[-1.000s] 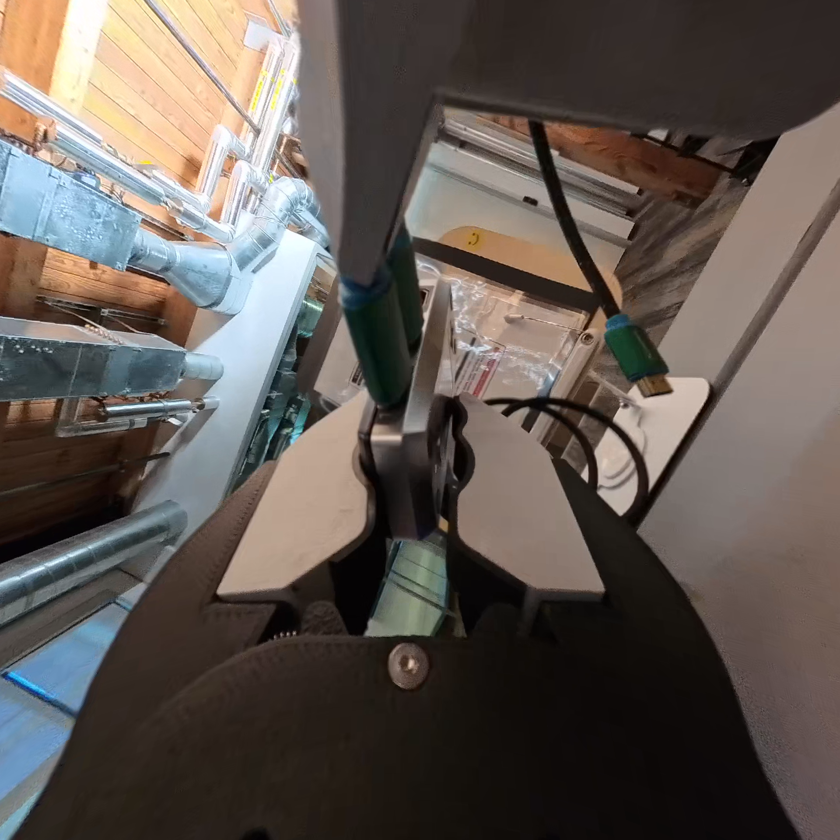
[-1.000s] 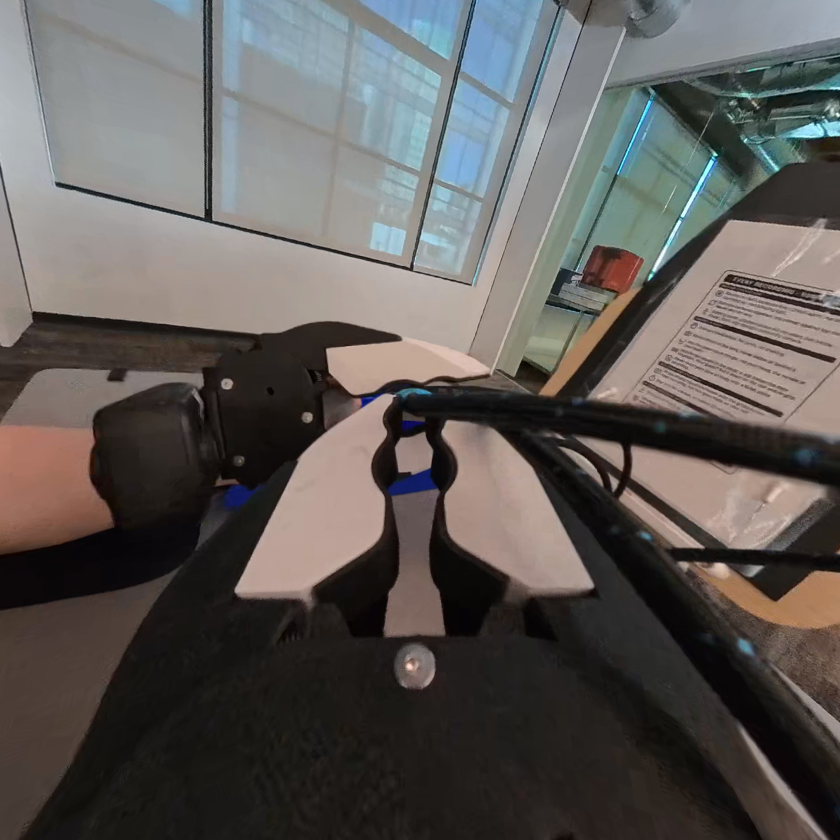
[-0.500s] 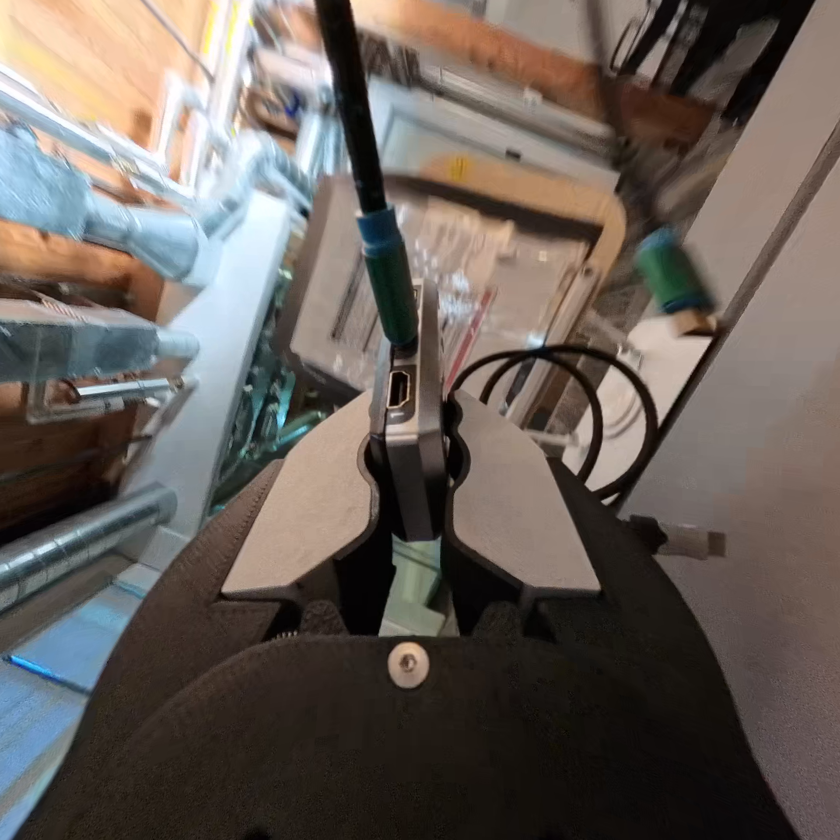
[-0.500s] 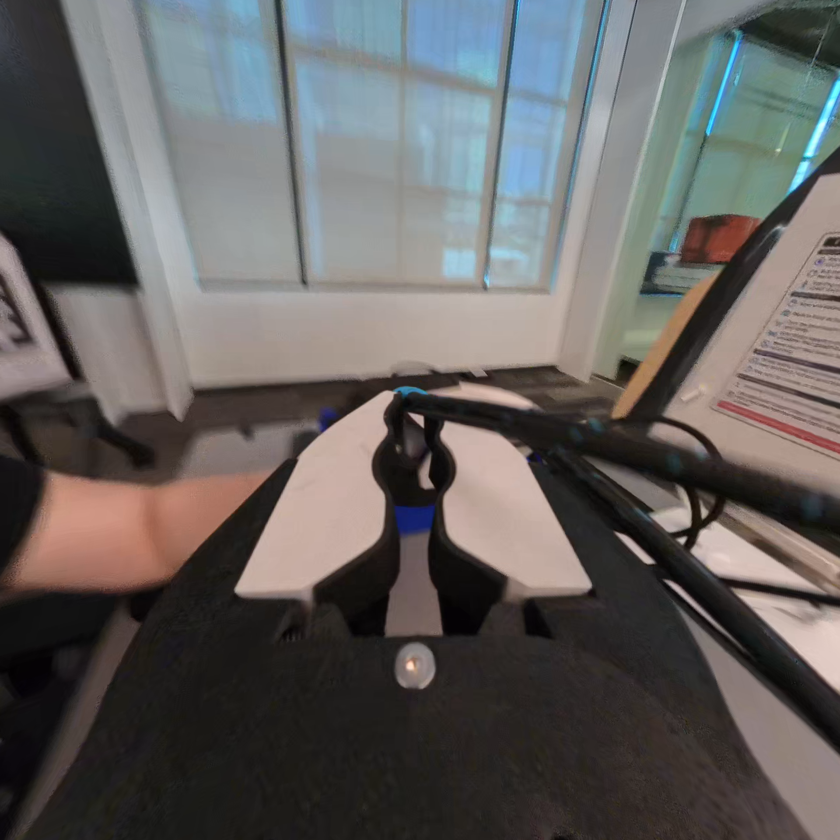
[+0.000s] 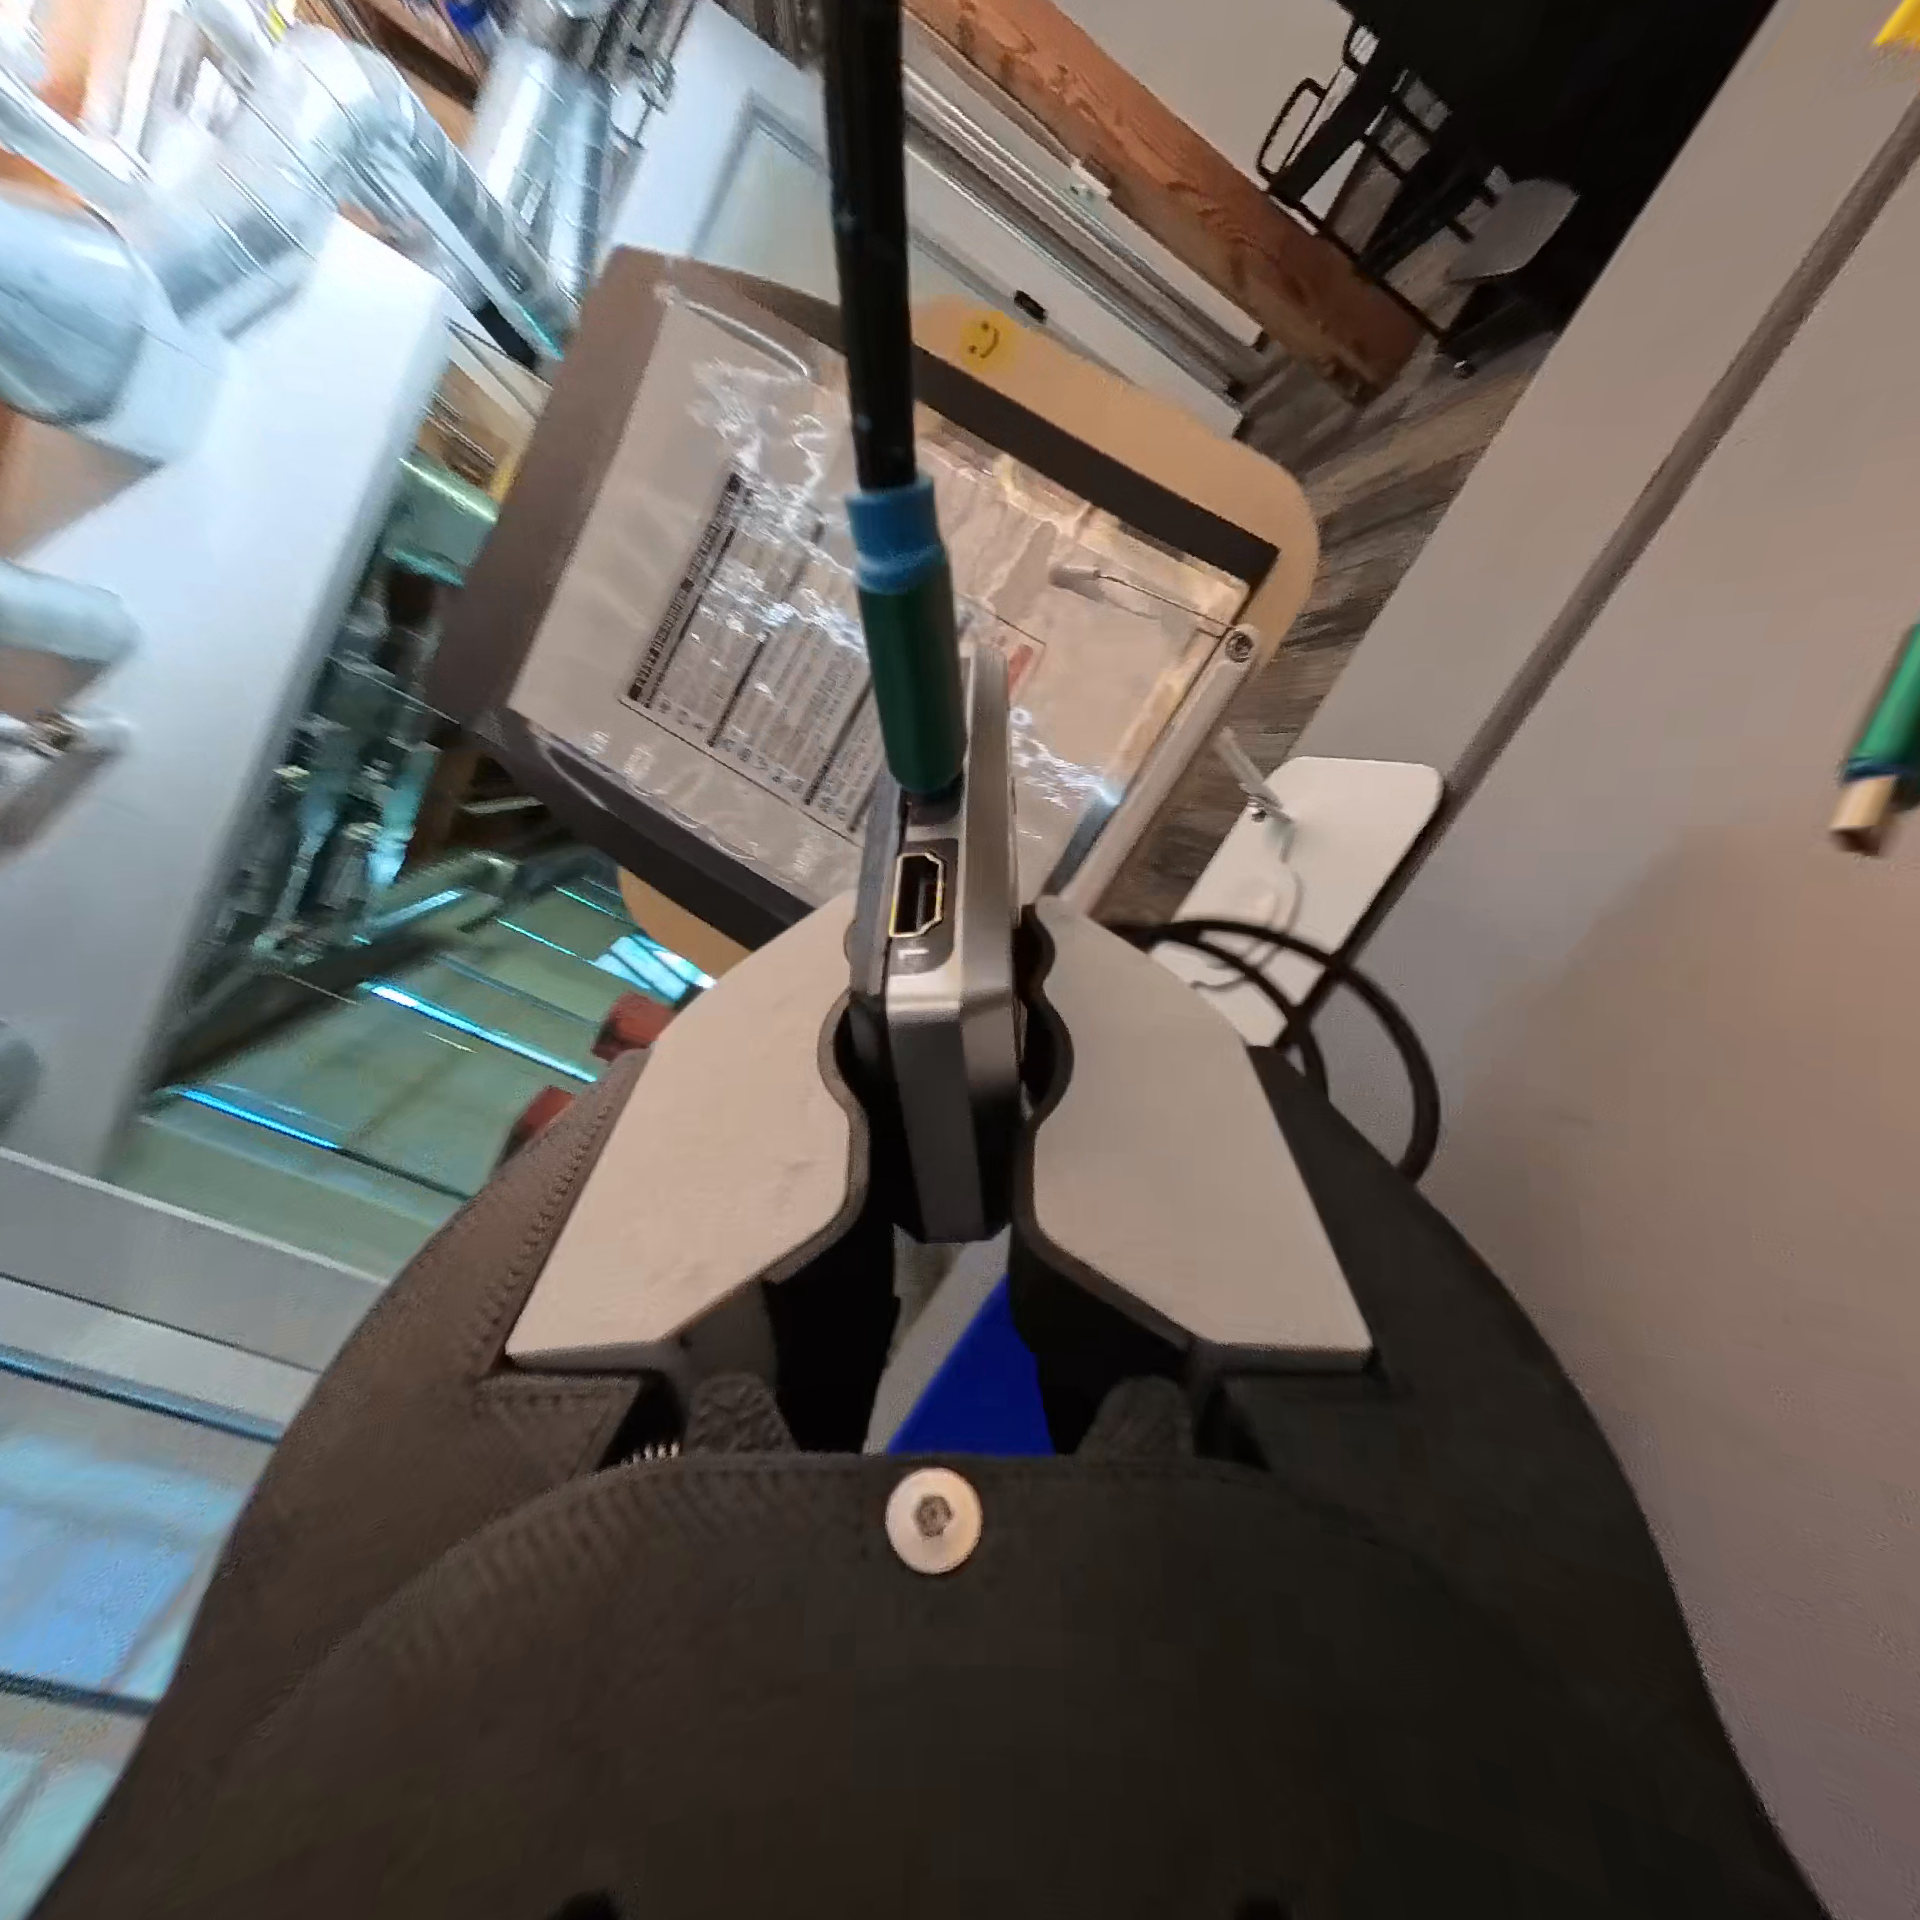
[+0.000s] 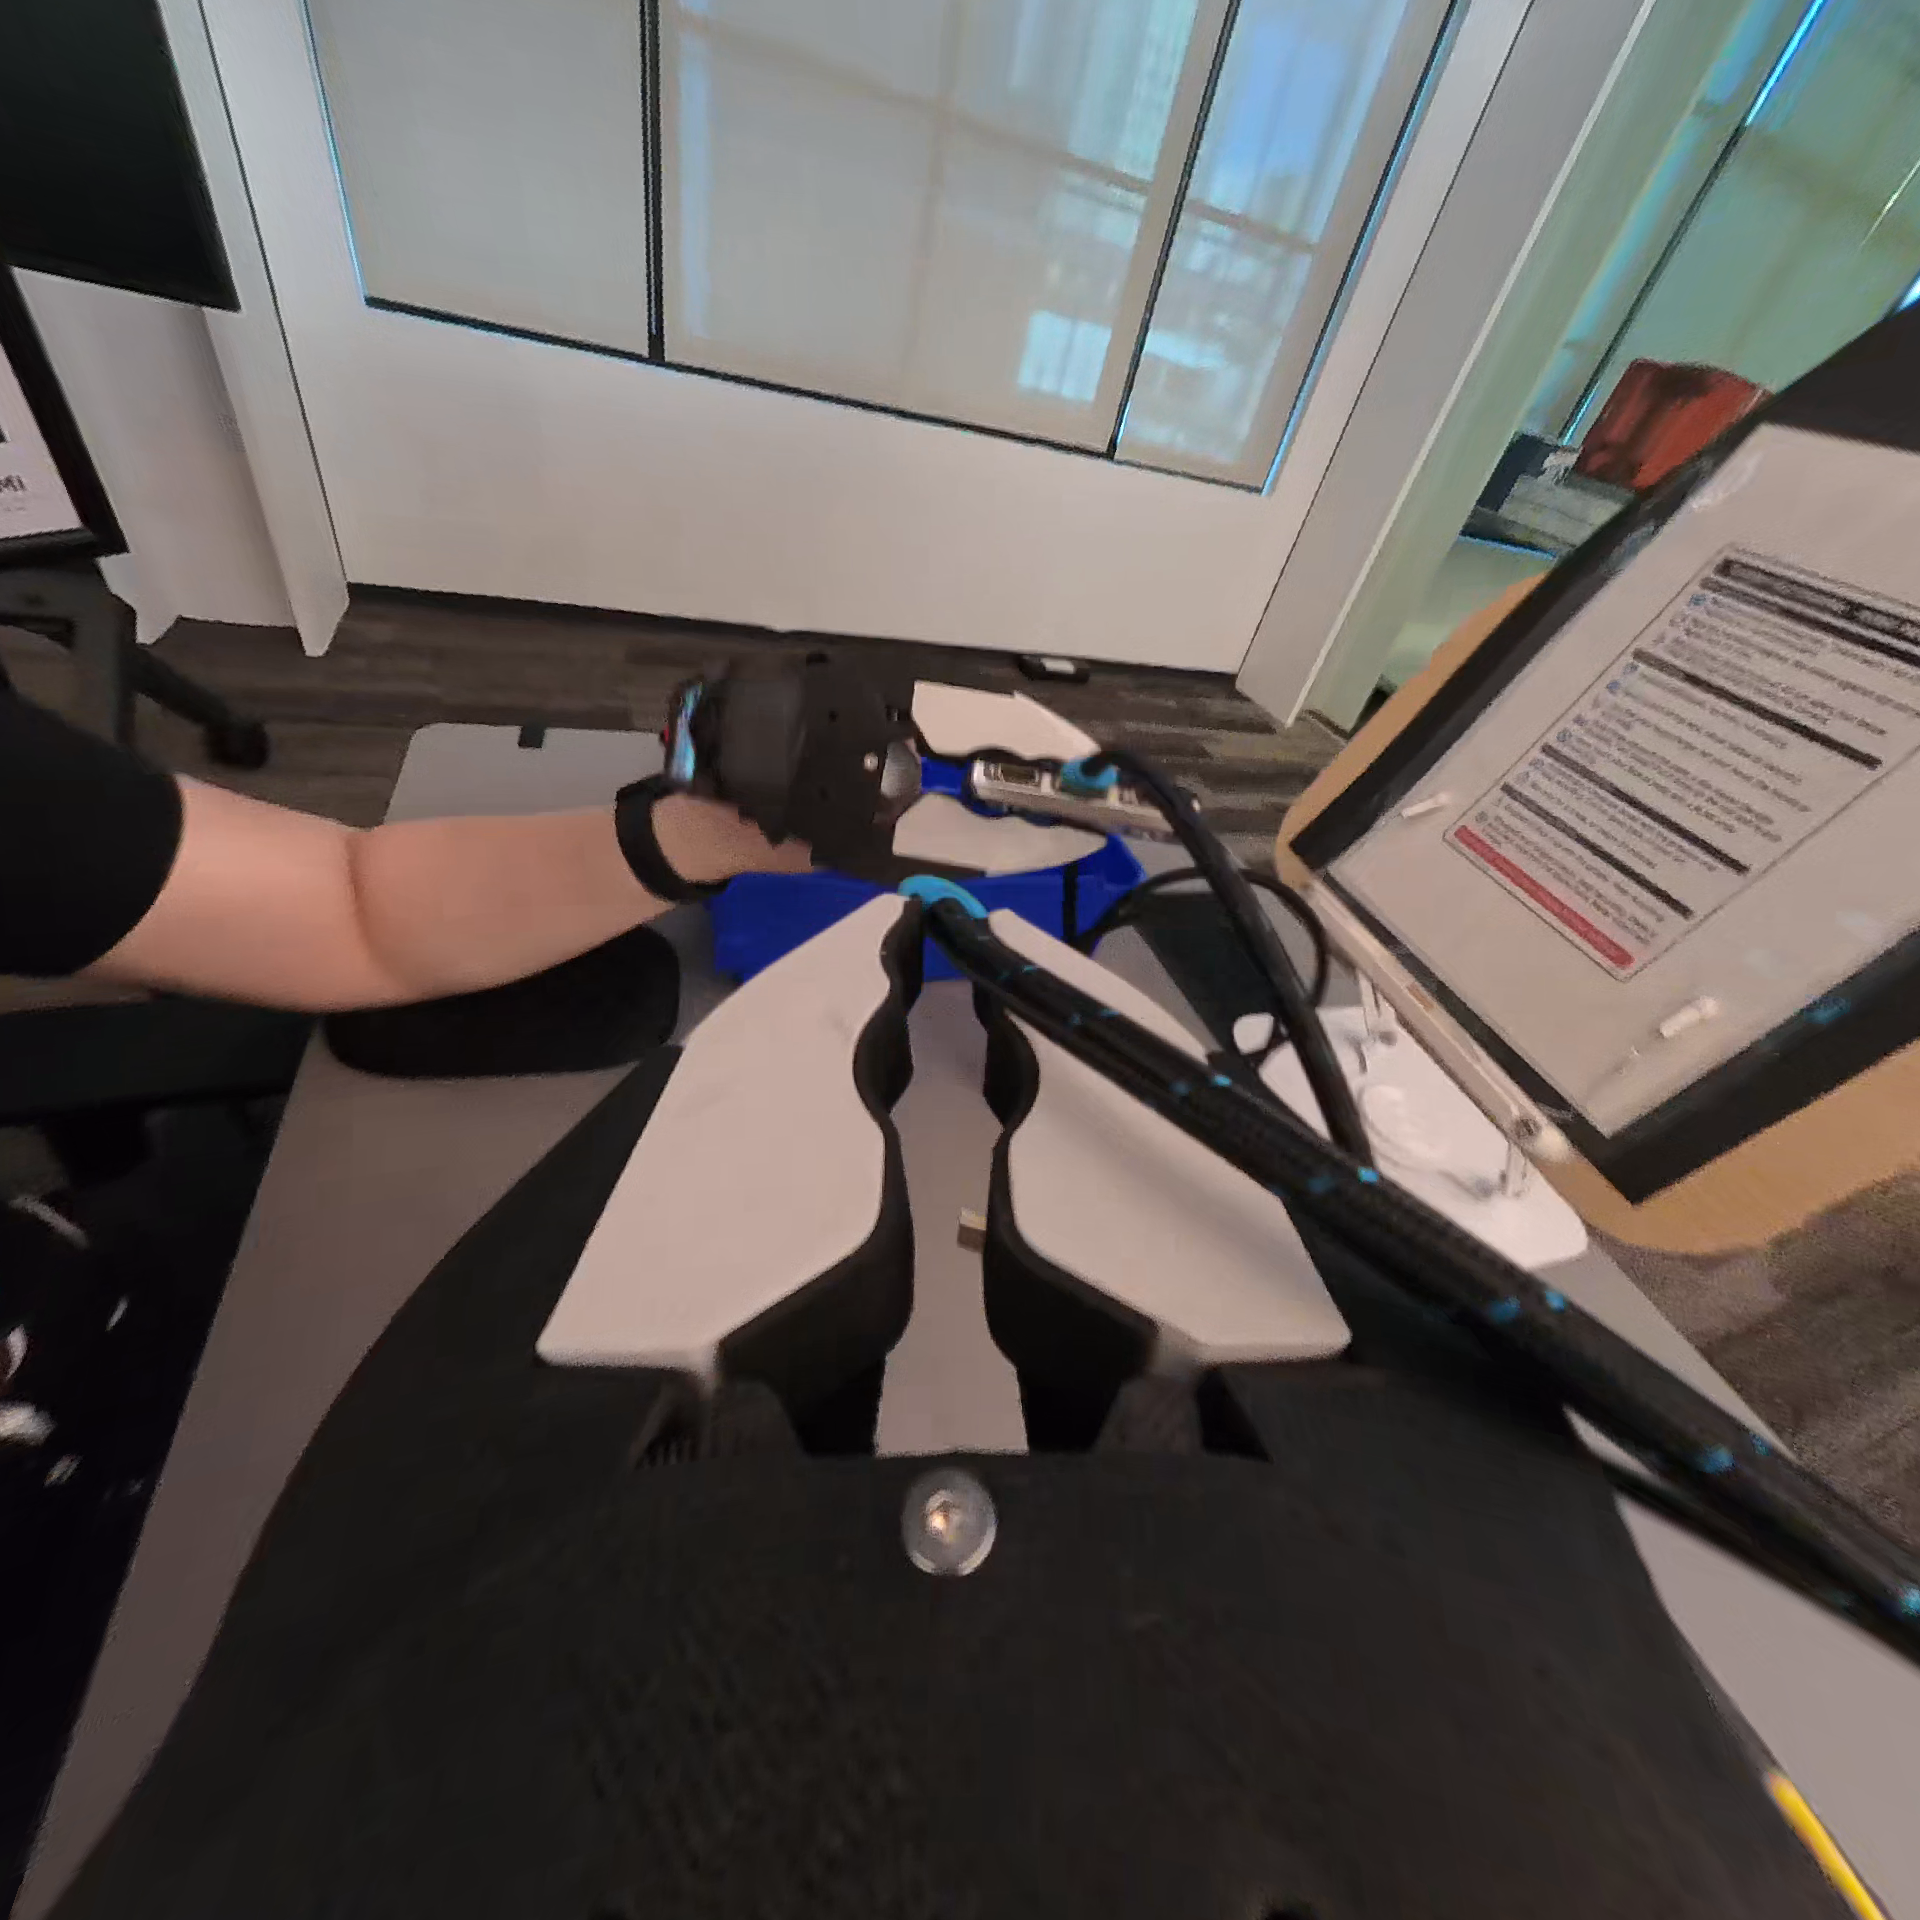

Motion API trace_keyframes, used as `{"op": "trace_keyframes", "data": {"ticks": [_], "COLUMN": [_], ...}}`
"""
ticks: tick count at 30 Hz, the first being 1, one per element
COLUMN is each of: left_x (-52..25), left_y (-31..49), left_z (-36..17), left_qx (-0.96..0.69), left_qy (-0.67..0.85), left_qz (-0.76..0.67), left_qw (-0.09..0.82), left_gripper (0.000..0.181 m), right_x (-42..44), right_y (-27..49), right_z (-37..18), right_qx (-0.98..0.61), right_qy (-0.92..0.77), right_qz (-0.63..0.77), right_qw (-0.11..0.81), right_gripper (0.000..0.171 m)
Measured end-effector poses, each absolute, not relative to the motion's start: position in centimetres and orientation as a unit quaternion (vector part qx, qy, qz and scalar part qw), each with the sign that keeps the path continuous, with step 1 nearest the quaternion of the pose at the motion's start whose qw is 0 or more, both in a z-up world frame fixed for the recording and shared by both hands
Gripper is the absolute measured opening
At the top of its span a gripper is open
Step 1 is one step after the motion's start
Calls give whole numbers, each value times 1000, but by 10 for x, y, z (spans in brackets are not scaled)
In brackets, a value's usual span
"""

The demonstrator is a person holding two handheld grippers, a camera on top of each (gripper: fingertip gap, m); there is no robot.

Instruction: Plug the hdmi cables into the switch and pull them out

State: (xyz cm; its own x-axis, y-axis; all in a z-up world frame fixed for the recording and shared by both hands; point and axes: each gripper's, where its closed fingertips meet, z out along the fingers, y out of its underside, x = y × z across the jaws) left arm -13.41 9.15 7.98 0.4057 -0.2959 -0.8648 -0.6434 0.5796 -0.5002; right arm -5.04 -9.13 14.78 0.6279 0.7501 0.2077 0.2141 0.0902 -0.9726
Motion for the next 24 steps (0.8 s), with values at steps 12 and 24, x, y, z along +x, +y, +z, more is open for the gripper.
{"op": "trace_keyframes", "data": {"ticks": [12, 24], "left_x": [-135, -107], "left_y": [98, 76], "left_z": [69, 53], "left_qx": [-474, -448], "left_qy": [550, 580], "left_qz": [107, 64], "left_qw": [679, 677], "left_gripper": [22, 22], "right_x": [54, 100], "right_y": [-152, -111], "right_z": [166, 149], "right_qx": [-625, -668], "right_qy": [-299, -216], "right_qz": [278, 182], "right_qw": [665, 689], "right_gripper": [10, 10]}}
